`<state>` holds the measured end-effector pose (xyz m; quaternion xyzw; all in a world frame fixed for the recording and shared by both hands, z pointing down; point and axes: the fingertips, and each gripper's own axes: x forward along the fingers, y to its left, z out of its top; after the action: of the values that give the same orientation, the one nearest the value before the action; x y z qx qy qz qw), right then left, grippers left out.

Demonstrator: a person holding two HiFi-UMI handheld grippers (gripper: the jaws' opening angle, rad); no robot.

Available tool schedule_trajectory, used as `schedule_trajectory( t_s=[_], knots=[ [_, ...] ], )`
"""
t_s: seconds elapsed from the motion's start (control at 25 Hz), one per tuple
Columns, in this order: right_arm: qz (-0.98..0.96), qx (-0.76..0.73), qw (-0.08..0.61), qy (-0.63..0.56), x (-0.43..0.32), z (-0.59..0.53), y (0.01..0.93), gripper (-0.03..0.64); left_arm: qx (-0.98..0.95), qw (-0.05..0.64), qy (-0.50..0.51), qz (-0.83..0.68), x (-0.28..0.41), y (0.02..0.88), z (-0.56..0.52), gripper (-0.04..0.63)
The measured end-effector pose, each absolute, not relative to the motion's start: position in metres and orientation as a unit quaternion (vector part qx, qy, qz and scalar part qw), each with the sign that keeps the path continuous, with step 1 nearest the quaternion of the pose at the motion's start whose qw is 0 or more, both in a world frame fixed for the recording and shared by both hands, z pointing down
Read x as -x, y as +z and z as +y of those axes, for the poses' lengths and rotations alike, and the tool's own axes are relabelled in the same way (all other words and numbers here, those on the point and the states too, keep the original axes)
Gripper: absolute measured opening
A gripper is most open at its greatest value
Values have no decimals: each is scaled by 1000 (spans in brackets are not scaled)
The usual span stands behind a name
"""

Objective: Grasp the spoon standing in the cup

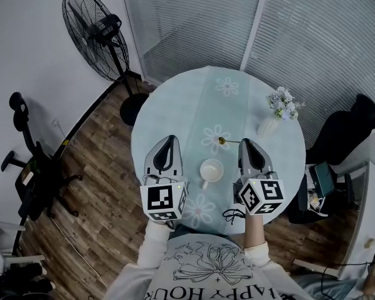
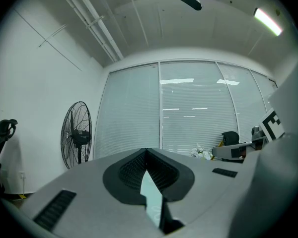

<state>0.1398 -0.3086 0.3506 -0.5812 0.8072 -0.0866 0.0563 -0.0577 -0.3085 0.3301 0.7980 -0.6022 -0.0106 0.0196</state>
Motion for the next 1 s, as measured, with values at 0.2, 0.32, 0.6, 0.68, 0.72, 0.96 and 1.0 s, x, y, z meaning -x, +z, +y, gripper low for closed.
schedule_trajectory(
  t_s=[0.2, 0.32, 0.6, 0.68, 0.72, 0.96, 1.0],
  knots=[
    [807, 581, 59, -88, -140, -307, 351, 15, -798, 19, -11, -602, 57, 330, -307, 6],
    [807, 581, 58, -88, -138, -307, 351, 15, -799, 18, -11, -602, 58, 330, -307, 6],
    [807, 582, 55, -87, -137, -308, 351, 15, -799, 19, -12, -601, 60, 330, -308, 6],
    [807, 582, 54, -88, -137, -308, 351, 15, -800, 19, -12, -600, 59, 330, -307, 6],
    [807, 582, 53, -88, -137, -308, 352, 15, -800, 20, -12, -600, 59, 330, -307, 6],
    [807, 581, 52, -87, -137, -306, 351, 15, -801, 21, -10, -599, 58, 331, -306, 6],
    [807, 581, 51, -87, -136, -306, 351, 15, -801, 20, -10, -598, 58, 331, -305, 6]
  ],
)
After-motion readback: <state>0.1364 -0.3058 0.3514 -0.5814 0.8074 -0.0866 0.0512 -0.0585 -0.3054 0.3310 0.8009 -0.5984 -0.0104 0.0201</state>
